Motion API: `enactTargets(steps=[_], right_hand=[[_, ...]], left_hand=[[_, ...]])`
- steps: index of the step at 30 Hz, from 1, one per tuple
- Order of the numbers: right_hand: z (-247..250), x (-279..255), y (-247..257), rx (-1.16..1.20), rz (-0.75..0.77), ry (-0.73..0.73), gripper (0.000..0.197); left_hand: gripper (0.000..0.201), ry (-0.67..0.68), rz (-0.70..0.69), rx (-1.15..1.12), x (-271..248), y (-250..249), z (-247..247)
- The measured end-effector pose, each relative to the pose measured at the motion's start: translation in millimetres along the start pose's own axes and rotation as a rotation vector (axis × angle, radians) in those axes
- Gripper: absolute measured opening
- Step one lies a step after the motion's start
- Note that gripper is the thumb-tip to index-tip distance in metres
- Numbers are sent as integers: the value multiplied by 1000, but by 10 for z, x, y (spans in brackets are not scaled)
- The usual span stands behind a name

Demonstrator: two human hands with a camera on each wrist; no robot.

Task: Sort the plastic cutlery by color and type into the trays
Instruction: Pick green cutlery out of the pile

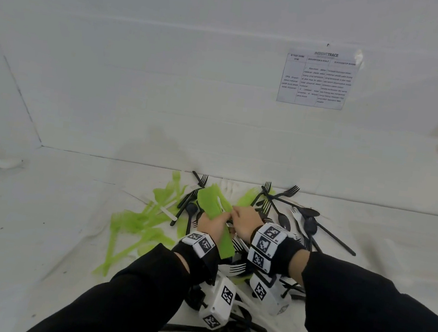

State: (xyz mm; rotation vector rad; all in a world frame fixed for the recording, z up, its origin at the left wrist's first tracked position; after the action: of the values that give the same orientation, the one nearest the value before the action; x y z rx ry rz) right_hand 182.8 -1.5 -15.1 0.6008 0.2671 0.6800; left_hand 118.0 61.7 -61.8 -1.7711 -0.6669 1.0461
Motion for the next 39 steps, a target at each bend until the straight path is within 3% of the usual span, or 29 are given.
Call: enactTargets(steps=[4, 8, 11, 17, 23, 29, 34, 39], right_hand=[[-38, -16, -27, 188, -70, 28, 21], [34, -80, 34, 215, -54, -103, 27], [20, -105, 73, 200, -78, -63, 36], [-19, -47, -63, 278, -103, -6, 29], [77, 3, -242, 523, -188, -133, 35], [100, 30, -332, 665, -198, -143, 4], [69, 53, -329, 639, -179, -45, 16], [14, 5, -319, 438, -198, -107, 20]], left_hand=[[22, -7, 86, -59, 33, 47, 21], [36, 21, 116, -76, 25, 49, -21], [51, 93, 120, -56, -44, 81, -83], [47, 175, 171, -190, -28, 133, -153], [43, 242, 207, -253, -23, 187, -208], [35, 362, 115, -180, -24, 148, -229], [35, 304, 82, -147, 8, 122, -191], [30, 202, 164, -146, 22, 158, -164]])
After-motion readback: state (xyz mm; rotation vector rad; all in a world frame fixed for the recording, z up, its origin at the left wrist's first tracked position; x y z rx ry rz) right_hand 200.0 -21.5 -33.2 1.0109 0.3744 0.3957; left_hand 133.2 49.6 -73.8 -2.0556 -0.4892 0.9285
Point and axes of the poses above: each hand's wrist, its own x-axis towards the middle knuckle, its own z-axis out of the back of the hand, y = z × x, the point moved 4 cm from there along x, towards the middle knuckle, and after that the axes turned 7 degrees about -y, right-handed, at the moved point
